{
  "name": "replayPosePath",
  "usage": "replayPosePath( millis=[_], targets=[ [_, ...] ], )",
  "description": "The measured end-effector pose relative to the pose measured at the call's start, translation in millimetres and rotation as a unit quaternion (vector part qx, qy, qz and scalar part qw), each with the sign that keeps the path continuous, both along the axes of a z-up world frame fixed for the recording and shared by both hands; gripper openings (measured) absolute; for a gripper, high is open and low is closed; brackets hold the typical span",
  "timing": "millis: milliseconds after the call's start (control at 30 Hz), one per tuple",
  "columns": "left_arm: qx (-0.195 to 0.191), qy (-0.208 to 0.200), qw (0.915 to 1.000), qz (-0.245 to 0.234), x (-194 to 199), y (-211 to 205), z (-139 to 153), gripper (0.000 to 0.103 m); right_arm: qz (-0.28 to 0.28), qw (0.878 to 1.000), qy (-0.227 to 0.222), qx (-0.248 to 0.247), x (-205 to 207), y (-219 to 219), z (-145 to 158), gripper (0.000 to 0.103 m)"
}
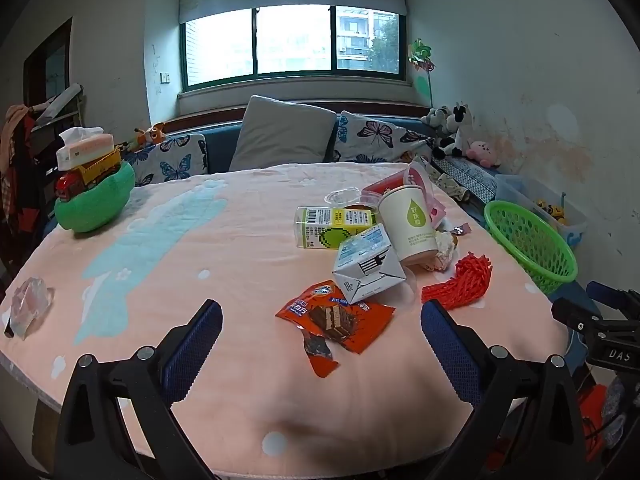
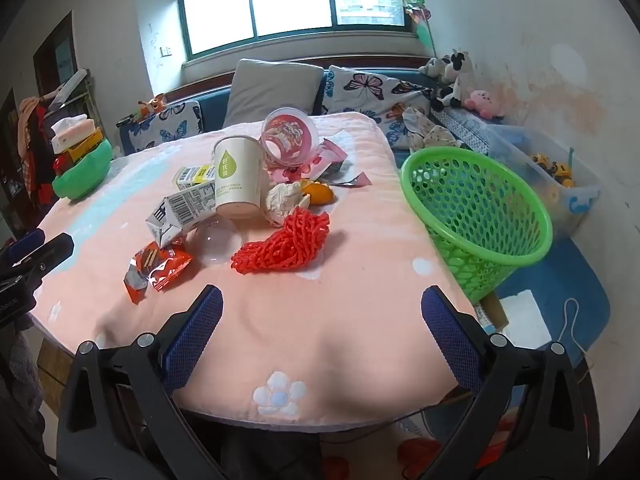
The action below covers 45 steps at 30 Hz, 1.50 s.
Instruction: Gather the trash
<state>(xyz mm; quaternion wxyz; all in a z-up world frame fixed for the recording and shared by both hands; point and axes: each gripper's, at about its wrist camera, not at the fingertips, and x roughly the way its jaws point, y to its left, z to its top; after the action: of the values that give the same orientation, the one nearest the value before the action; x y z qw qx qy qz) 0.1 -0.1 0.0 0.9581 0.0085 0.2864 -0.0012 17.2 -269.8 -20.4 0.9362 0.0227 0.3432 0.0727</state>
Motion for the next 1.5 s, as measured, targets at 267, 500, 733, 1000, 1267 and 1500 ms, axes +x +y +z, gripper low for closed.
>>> replayPosePath(
  millis=[267,500,733,1000,1267,1500],
  targets=[
    [0.001,-0.001,1.0,-0.001,-0.6,-0.2,0.6,0.097,-0.003,1.0,0.001,0.001,1.1,0.6,0.6,0.099],
    [0.0,-0.001,1.0,0.0,0.3,-0.6,2.0,0.097,-0.004,1.0,0.002,0.002,1.2,-1.8,-0.3,0.099],
    [0.0,0.0,1.0,-0.001,1.3,-2.8,1.9,0.097,-0.004,1.0,0.003,0.001,1.3,-3.4,0.2,0.099],
    [-0.001,0.0,1.0,-0.001,2.5,-8.3,0.1,0.097,-0.004,1.0,0.004,-0.001,2.0,-1.9,0.0,0.099],
    [-0.003,0.003,1.0,-0.001,2.6,-4.6,-3.1,0.097,-0.004,1.0,0.005,-0.002,2.2,-1.0,-0.3,0.099],
    [-0.006,0.005,1.0,0.001,3.5,-2.0,-4.2,0.097,-0.005,1.0,0.006,-0.001,2.5,-1.0,-0.8,0.099]
  ],
)
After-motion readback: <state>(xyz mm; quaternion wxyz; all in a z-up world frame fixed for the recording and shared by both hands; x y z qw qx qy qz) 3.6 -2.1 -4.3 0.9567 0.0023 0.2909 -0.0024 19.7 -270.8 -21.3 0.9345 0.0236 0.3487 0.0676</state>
